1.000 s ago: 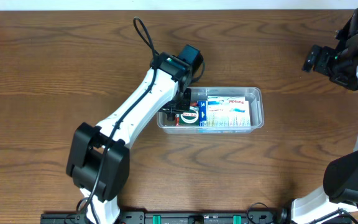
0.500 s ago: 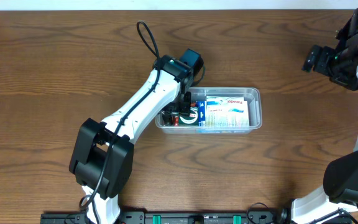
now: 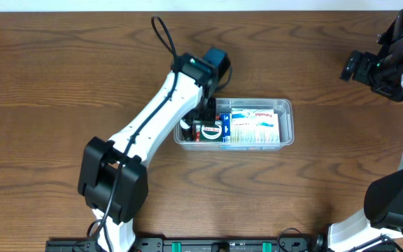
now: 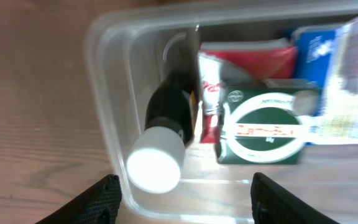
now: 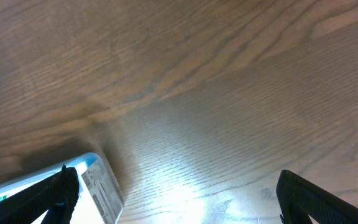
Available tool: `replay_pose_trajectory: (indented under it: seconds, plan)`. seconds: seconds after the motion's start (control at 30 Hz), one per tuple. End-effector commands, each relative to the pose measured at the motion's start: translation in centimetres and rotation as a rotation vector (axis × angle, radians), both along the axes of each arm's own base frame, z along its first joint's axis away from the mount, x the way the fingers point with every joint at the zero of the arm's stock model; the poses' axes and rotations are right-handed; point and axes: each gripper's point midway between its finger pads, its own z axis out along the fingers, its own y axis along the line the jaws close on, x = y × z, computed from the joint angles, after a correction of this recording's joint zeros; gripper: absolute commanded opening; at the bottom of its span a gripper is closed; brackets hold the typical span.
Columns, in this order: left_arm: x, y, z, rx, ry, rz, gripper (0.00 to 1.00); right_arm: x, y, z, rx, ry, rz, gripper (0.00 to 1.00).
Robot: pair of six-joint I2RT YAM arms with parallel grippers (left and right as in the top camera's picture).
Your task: Pack container
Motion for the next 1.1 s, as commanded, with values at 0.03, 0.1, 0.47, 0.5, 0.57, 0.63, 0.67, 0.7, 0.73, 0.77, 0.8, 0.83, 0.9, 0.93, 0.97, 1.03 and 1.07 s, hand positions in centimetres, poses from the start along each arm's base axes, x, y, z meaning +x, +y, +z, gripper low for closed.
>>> replay_pose_trajectory:
  seconds: [0.03, 0.1, 0.47, 0.5, 0.57, 0.63, 0.67, 0.7, 0.73, 0.77, 0.8, 0.83, 0.9, 0.93, 0.97, 1.03, 1.07]
  plan:
    - [1.0, -0.2, 5.5, -0.041, -0.101, -0.002, 0.68, 0.0, -0.3, 0.8, -0.007, -0.022, -0.009, 0.99]
    - [0.7, 0.2, 7.9, -0.052, -0.123, -0.014, 0.69, 0.0, -0.3, 0.8, -0.007, -0.022, -0.009, 0.99]
    - [-6.5, 8.2, 21.0, -0.174, -0.327, 0.084, 0.96, 0.0, -0.3, 0.8, -0.007, -0.022, -0.009, 0.99]
    - [-7.4, 8.8, 22.1, -0.192, -0.366, 0.089, 0.98, 0.0, -0.3, 0.8, -0.007, -0.022, -0.009, 0.99]
    - [-9.3, 9.9, 24.2, -0.232, -0.447, 0.094, 0.98, 0.0, -0.3, 0.8, -0.007, -0.022, -0.009, 0.99]
    - [-11.2, 10.7, 25.9, -0.267, -0.517, 0.092, 0.98, 0.0, -0.3, 0.8, -0.007, -0.022, -0.009, 0.99]
    - [-12.2, 11.1, 26.7, -0.283, -0.553, 0.080, 0.98, 0.0, -0.3, 0.8, -0.007, -0.022, -0.009, 0.99]
    - [-13.1, 11.6, 27.3, -0.300, -0.586, 0.080, 0.98, 0.0, -0.3, 0.8, -0.007, -0.022, -0.009, 0.99]
    - [-14.3, 12.0, 28.1, -0.324, -0.621, 0.078, 0.98, 0.0, -0.3, 0.8, -0.007, -0.022, -0.009, 0.99]
    - [-15.4, 12.3, 28.6, -0.348, -0.649, 0.073, 0.98, 0.0, -0.3, 0.8, -0.007, -0.022, -0.009, 0.99]
    - [-16.5, 12.7, 29.1, -0.370, -0.679, 0.070, 0.98, 0.0, -0.3, 0.8, -0.007, -0.022, -0.009, 0.99]
    - [-17.7, 13.2, 29.7, -0.389, -0.716, 0.069, 0.98, 0.0, -0.3, 0.8, -0.007, -0.022, -0.009, 0.99]
    - [-20.0, 13.8, 30.3, -0.437, -0.763, 0.056, 0.98, 0.0, -0.3, 0.8, -0.007, -0.022, -0.009, 0.99]
    - [-21.2, 14.0, 30.4, -0.463, -0.780, 0.048, 0.98, 0.0, -0.3, 0.8, -0.007, -0.022, -0.009, 0.99]
    - [-22.5, 14.3, 30.3, -0.489, -0.799, 0.039, 0.98, 0.0, -0.3, 0.8, -0.007, -0.022, -0.009, 0.99]
    - [-24.3, 15.2, 29.8, -0.503, -0.831, 0.038, 0.98, 0.0, -0.3, 0.8, -0.007, -0.022, -0.009, 0.99]
    - [-25.1, 15.9, 29.3, -0.490, -0.851, 0.048, 0.98, 0.0, -0.3, 0.8, -0.007, -0.022, -0.009, 0.99]
